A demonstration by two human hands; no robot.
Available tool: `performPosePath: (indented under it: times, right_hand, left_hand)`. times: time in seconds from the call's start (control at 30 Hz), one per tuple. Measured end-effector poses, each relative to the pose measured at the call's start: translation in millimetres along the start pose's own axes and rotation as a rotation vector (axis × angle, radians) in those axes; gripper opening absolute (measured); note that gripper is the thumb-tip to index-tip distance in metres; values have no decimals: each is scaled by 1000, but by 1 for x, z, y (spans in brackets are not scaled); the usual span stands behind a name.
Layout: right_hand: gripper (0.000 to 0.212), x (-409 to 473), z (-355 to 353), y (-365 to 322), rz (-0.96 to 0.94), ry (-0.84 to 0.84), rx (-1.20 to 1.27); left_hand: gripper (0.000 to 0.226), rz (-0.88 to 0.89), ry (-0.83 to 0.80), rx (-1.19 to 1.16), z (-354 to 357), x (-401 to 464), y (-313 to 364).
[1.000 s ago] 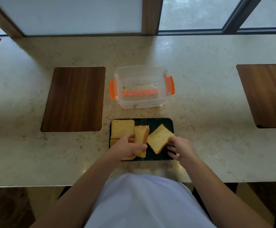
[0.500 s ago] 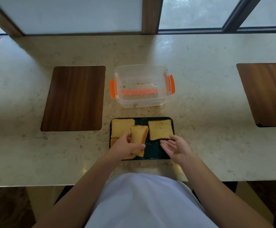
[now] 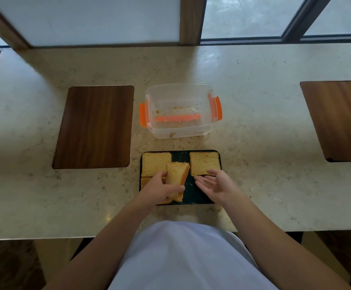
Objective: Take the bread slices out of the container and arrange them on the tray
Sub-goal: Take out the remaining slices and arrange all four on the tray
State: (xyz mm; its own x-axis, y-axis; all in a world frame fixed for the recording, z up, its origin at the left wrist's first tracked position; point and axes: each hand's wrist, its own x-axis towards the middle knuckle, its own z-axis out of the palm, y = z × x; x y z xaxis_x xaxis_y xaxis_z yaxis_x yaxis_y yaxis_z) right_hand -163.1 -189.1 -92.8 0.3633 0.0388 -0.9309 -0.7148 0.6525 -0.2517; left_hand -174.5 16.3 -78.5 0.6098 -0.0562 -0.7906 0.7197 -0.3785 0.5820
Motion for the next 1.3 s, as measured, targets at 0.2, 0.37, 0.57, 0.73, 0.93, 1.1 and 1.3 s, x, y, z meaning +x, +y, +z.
performPosePath:
  times: [0.2, 0.37, 0.57, 0.73, 0.93, 1.1, 1.3]
  right_hand:
    - [43, 0, -6, 3, -85, 6, -399]
    - [38, -10, -13, 5, -169, -94, -588]
    - [34, -17, -28, -3, -345, -60, -655]
    - [14, -17, -46, 0, -440, 43, -940]
    - [6, -11, -63, 11, -587, 261, -1202]
    - [9, -13, -68, 15, -630, 331, -1320]
    - [15, -10, -63, 15, -639, 313, -1329]
  left_hand:
    - [100, 40, 12, 137, 2, 2, 3]
    - [100, 222, 34, 469, 17, 5, 16]
    - [98, 333, 12, 798, 35, 12, 25]
    - [98, 435, 11, 918, 56, 18, 22]
    - [90, 374, -95, 860, 75, 23, 23]
    - [71, 340, -8, 616, 76, 21, 25]
    - [64, 44, 55, 318, 70, 17, 20]
